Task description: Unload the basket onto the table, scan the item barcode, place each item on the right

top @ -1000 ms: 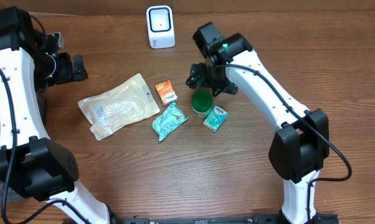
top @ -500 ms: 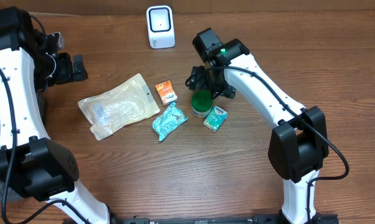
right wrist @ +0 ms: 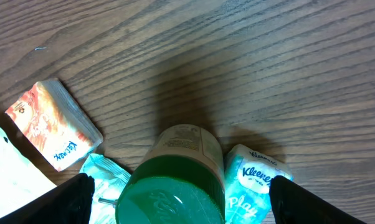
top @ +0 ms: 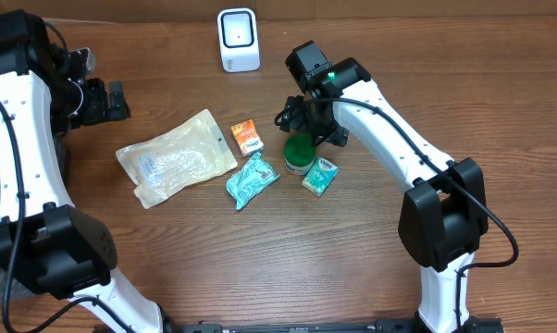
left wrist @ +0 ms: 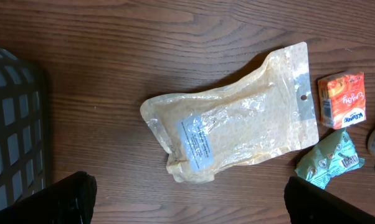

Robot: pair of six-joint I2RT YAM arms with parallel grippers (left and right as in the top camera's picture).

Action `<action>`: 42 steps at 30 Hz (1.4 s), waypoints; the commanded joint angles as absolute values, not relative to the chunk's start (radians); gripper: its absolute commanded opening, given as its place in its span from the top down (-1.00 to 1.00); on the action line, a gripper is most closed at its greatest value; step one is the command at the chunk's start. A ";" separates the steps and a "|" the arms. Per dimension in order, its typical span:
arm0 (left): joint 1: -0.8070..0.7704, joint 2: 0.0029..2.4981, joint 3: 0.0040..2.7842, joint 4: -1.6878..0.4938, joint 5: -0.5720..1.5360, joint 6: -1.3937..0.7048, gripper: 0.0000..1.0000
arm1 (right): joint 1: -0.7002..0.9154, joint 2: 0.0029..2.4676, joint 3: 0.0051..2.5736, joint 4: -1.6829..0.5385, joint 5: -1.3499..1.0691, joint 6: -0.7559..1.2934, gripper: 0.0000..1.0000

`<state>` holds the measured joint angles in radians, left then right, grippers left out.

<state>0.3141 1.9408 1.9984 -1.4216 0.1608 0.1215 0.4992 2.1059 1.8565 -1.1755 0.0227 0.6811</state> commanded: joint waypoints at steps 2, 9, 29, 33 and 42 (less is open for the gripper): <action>0.307 1.928 2.022 -1.421 0.173 0.104 -0.99 | 0.506 2.107 1.839 -1.167 0.025 0.711 -0.76; 0.307 1.928 2.022 -1.421 0.173 0.104 -0.99 | 0.508 2.107 1.755 -1.101 0.023 0.712 -0.75; 0.307 1.928 2.022 -1.421 0.173 0.104 -0.99 | 0.531 2.121 1.710 -1.059 -0.013 0.710 -0.65; 0.307 1.928 2.022 -1.421 0.173 0.104 -0.99 | 0.534 2.121 1.710 -1.069 -0.032 0.706 -0.50; 0.307 1.928 2.022 -1.421 0.173 0.104 -0.99 | 0.533 2.121 1.715 -1.087 -0.032 0.565 -0.11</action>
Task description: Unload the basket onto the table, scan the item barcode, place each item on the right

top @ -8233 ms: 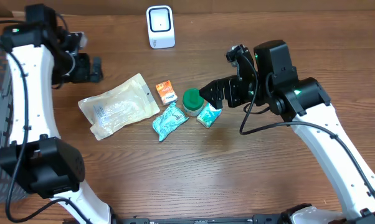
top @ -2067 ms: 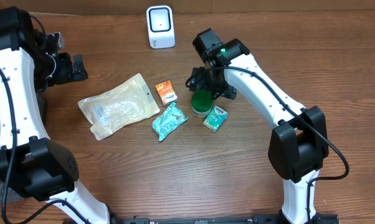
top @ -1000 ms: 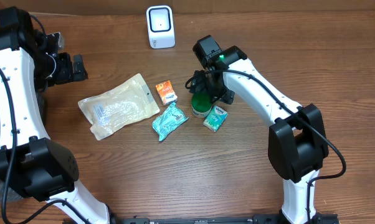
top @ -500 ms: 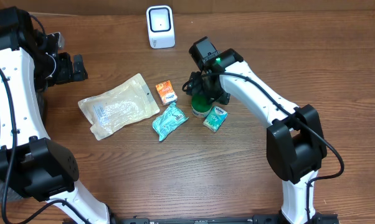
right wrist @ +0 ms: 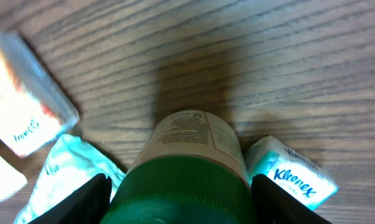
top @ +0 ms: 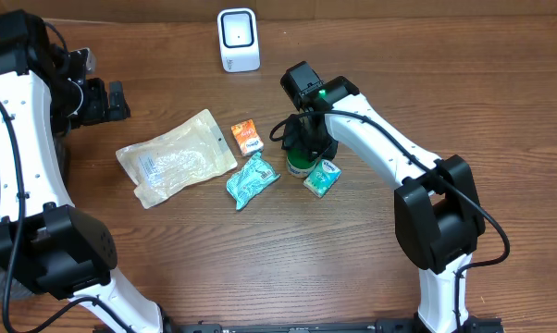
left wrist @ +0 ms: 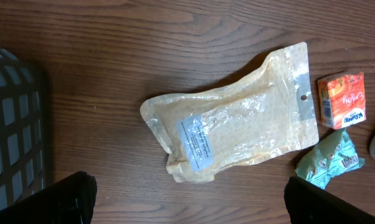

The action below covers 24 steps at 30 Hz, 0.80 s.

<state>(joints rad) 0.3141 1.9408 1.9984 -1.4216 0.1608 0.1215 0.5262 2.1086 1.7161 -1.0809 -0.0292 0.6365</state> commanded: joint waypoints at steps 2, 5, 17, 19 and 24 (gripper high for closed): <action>0.307 1.928 2.022 -1.421 0.173 0.104 -0.99 | 0.532 2.121 1.721 -1.090 -0.032 0.506 -0.04; 0.307 1.928 2.022 -1.421 0.173 0.104 -0.99 | 0.532 2.121 1.742 -1.093 -0.031 0.363 0.06; 0.307 1.928 2.022 -1.421 0.173 0.104 -0.99 | 0.532 2.121 1.775 -1.102 0.019 -0.395 0.24; 0.307 1.928 2.022 -1.421 0.173 0.104 -0.99 | 0.532 2.121 1.775 -1.102 0.034 -0.474 0.22; 0.307 1.928 2.022 -1.420 0.173 0.104 -0.99 | 0.532 2.121 1.775 -1.101 0.094 -0.580 0.13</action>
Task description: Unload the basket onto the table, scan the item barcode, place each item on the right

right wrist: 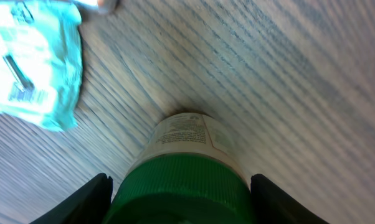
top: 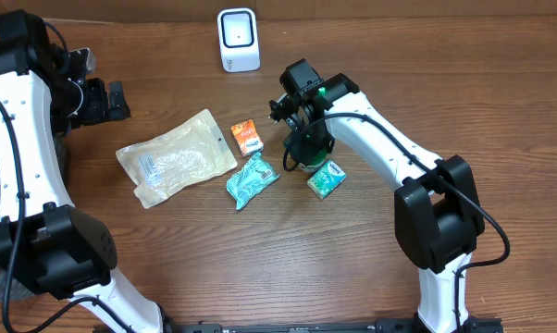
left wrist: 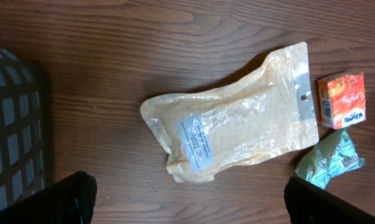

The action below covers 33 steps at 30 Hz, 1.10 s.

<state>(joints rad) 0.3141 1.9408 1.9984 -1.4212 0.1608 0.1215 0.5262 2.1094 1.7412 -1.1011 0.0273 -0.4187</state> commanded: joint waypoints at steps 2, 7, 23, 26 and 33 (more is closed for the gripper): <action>0.307 1.928 2.022 -1.420 0.173 0.104 -0.99 | 0.532 2.121 1.775 -1.101 0.105 -0.595 0.10; 0.307 1.928 2.022 -1.420 0.173 0.104 -0.99 | 0.532 2.108 1.800 -1.114 0.104 -0.541 -0.08; 0.307 1.928 2.022 -1.420 0.173 0.104 -0.99 | 0.397 2.088 2.015 -1.301 -0.088 0.412 -1.00; 0.307 1.928 2.022 -1.420 0.173 0.104 -0.99 | 0.395 2.088 2.015 -1.308 -0.067 0.382 -1.00; 0.307 1.928 2.022 -1.420 0.173 0.104 -0.99 | 0.410 2.088 2.013 -1.333 -0.065 0.123 -0.99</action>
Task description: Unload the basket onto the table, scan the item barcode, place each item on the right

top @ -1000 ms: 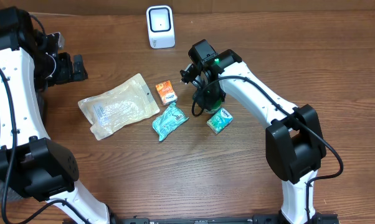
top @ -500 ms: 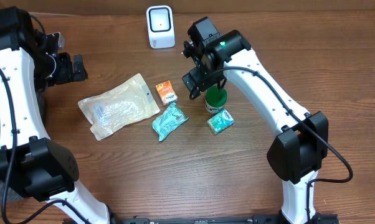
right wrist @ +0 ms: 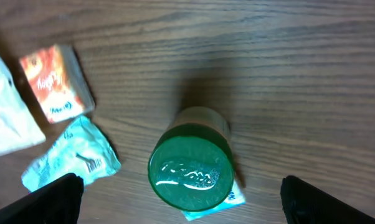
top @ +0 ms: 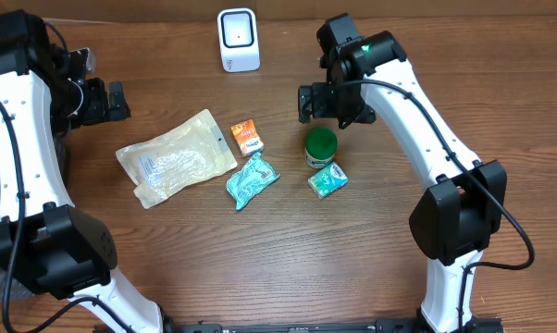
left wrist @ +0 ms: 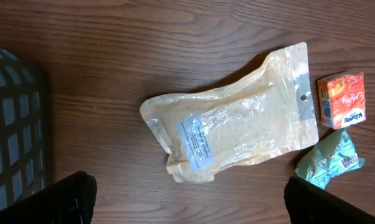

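Note:
A jar with a green lid (top: 320,146) stands upright on the wood table, and the right wrist view looks down on its lid (right wrist: 190,173). My right gripper (top: 328,104) hangs open above and behind the jar, its fingers (right wrist: 56,200) wide apart and holding nothing. The white scanner (top: 238,39) stands at the back of the table. My left gripper (top: 103,100) is open at the far left, over the table near a yellowish pouch (left wrist: 231,134).
A Kleenex pack (top: 327,178) touches the jar's front side. A teal packet (top: 252,179) and an orange pack (top: 247,136) lie left of the jar, with the pouch (top: 175,157) further left. A black basket (left wrist: 13,124) is at the left edge.
My right gripper, then low with its fingers against the jar's lid, is now open and higher, further back. The jar stands free, slightly right of before. The left arm is unchanged.
At first my right gripper was open above the jar. Then it was down with its fingers beside the green lid, and later still on the lid with the view turned. Now the jar stands let go, a little to the right, with the Kleenex pack nudged.

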Robot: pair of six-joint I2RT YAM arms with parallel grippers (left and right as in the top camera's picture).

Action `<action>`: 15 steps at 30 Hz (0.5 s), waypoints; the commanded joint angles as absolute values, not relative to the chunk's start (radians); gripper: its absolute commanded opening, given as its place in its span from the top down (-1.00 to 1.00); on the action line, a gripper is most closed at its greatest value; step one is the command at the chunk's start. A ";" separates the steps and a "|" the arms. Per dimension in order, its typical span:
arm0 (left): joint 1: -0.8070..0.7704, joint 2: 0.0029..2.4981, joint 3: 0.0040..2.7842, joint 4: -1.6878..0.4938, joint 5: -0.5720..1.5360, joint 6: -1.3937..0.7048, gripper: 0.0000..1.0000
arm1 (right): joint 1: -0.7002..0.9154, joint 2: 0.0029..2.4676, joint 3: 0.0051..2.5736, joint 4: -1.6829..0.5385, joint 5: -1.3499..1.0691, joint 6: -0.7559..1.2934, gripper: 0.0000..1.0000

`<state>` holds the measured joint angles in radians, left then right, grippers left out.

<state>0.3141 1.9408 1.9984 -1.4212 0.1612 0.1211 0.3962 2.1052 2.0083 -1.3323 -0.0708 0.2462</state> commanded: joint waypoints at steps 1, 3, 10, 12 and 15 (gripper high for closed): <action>0.307 1.928 2.022 -1.420 0.173 0.104 -0.99 | 0.411 2.088 2.007 -1.330 -0.062 0.101 -0.99; 0.307 1.928 2.022 -1.420 0.173 0.104 -0.99 | 0.411 2.088 1.976 -1.316 -0.046 0.067 -0.97; 0.307 1.928 2.022 -1.420 0.173 0.104 -0.99 | 0.411 2.088 1.842 -1.229 -0.042 0.004 -0.93; 0.307 1.928 2.022 -1.420 0.173 0.104 -0.99 | 0.411 2.088 1.825 -1.207 -0.039 -0.003 -0.93; 0.307 1.928 2.022 -1.420 0.173 0.104 -0.99 | 0.411 2.088 1.806 -1.176 -0.039 -0.002 -0.93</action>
<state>0.3141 1.9408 1.9984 -1.4216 0.1608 0.1211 0.4091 2.1048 1.8221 -1.1965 -0.0475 0.0208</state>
